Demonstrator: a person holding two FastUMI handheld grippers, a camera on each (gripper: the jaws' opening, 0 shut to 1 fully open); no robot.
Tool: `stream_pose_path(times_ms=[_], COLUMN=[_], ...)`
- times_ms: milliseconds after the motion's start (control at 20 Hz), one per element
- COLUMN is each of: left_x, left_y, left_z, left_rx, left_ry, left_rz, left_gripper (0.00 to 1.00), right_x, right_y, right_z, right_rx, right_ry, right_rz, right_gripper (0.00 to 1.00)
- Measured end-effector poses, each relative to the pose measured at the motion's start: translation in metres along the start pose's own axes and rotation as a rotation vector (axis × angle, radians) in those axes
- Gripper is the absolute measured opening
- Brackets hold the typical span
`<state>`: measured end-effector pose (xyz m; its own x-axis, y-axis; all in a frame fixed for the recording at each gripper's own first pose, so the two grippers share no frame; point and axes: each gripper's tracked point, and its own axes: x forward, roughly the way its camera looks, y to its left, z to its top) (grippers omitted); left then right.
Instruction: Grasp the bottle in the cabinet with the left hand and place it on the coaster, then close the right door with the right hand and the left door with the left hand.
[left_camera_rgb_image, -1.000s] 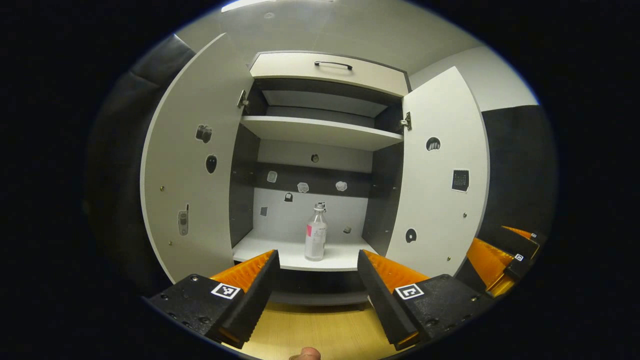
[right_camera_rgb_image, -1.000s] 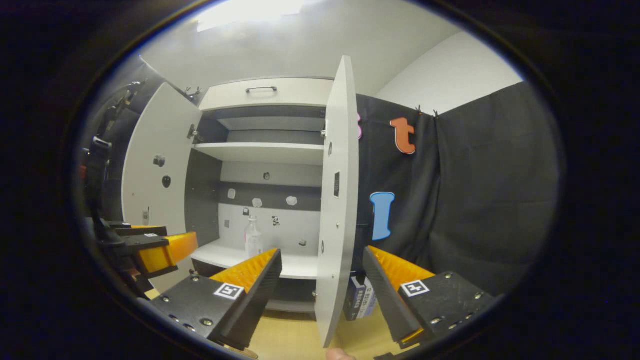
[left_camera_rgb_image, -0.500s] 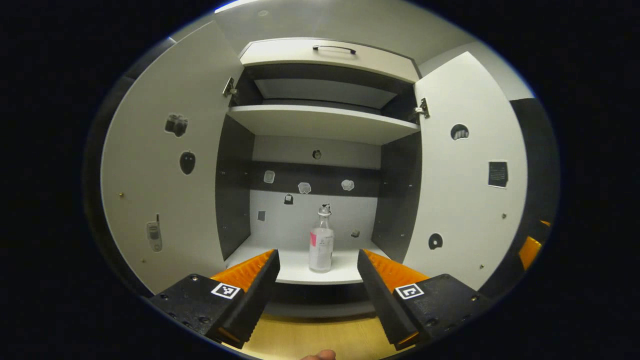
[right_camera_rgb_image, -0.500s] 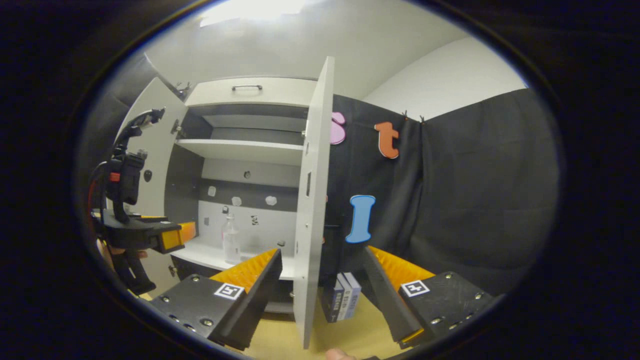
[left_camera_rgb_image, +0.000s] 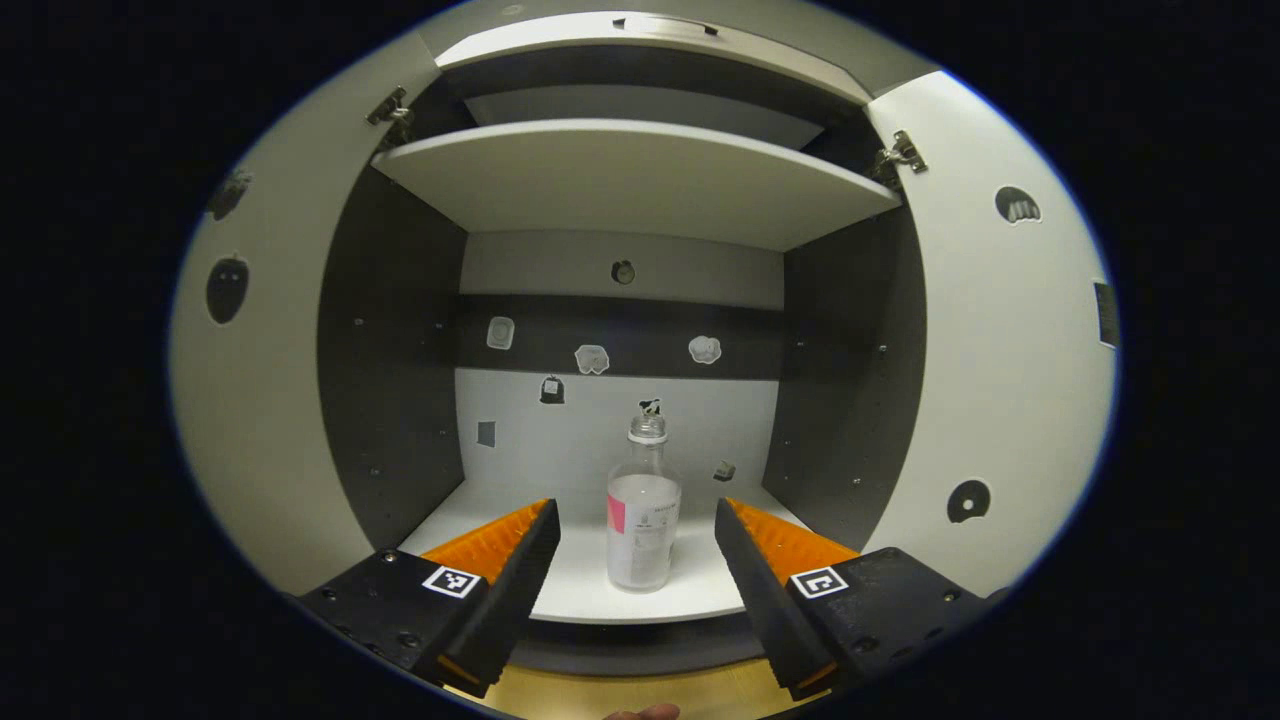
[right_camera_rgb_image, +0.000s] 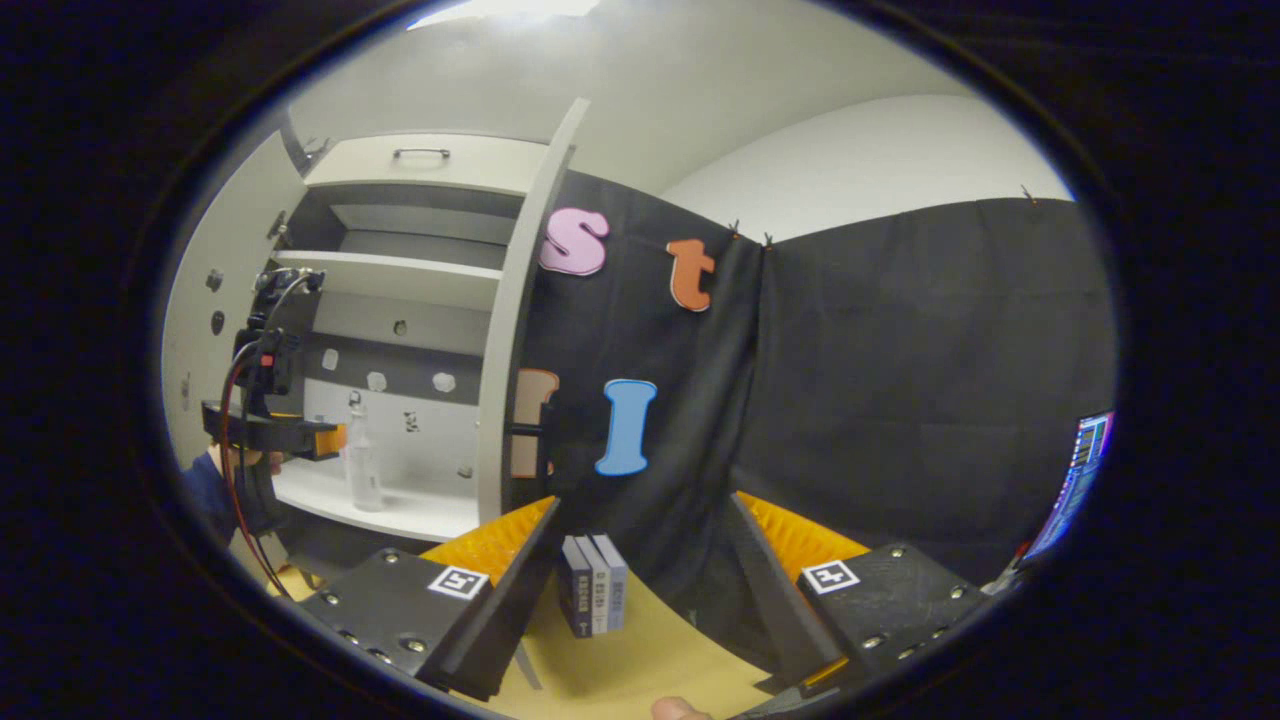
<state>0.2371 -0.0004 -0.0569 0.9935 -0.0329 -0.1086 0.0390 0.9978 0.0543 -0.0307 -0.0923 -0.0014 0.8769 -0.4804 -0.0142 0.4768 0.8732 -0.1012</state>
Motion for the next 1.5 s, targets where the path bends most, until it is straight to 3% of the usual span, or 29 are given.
stream_pose_path(times_ms=[250,600,650,750,950,1500], left_x=[0.053,0.101,0.105,0.101,0.086,-0.043], left_y=[0.005,0.004,0.003,0.003,0.0,-0.011], left_z=[-0.017,-0.022,-0.021,-0.021,-0.019,-0.01], left_rx=[0.006,0.044,0.042,0.026,-0.021,-0.016], left_ry=[0.046,0.048,0.042,0.044,0.048,-0.013], left_rz=[0.003,0.028,0.032,0.031,0.0,-0.184], left_gripper=[0.97,0.97,0.9,0.76,0.76,0.76], right_x=[-0.014,-0.025,-0.026,-0.027,-0.024,-0.025], right_y=[-0.025,-0.037,-0.039,-0.04,-0.035,-0.013], right_z=[-0.011,-0.022,-0.023,-0.025,-0.026,-0.018], right_rx=[-0.009,-0.003,-0.002,-0.002,0.004,0.028], right_ry=[0.047,0.1,0.104,0.108,0.109,0.084], right_rz=[-0.112,-0.174,-0.175,-0.17,-0.132,0.043], right_gripper=[0.95,0.98,0.98,0.98,0.98,0.98])
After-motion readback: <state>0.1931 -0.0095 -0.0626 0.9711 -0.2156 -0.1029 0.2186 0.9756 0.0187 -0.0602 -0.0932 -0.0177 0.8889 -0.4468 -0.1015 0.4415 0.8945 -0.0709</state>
